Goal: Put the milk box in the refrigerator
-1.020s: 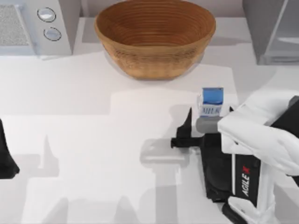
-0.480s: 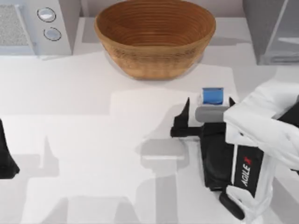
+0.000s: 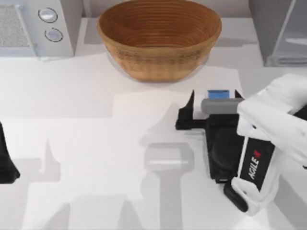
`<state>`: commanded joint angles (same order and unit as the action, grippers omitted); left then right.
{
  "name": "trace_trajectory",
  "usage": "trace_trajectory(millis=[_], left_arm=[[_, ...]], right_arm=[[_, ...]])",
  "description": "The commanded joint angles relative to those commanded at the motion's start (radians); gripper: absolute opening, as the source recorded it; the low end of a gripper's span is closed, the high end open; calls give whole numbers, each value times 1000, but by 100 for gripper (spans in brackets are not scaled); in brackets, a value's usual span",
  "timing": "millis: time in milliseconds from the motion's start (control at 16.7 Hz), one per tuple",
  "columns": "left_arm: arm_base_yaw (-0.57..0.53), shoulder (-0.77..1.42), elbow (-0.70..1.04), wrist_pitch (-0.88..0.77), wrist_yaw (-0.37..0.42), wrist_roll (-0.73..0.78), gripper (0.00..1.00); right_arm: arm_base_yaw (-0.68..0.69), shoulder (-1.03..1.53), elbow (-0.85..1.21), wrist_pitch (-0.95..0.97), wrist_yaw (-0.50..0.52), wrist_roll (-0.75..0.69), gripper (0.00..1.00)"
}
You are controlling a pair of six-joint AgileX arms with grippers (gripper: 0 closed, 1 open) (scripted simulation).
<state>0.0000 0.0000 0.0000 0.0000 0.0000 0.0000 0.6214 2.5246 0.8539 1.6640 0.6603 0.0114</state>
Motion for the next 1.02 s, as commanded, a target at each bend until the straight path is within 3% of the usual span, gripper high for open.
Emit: trace_trajectory(millis=[180,960,1020], left_arm=[[0,0,0,0,0,0,100],[0,0,0,0,0,0,100],[0,0,0,0,0,0,100]], right_arm=[[0,0,0,0,0,0,100],[0,0,0,0,0,0,2],[0,0,0,0,0,0,0]])
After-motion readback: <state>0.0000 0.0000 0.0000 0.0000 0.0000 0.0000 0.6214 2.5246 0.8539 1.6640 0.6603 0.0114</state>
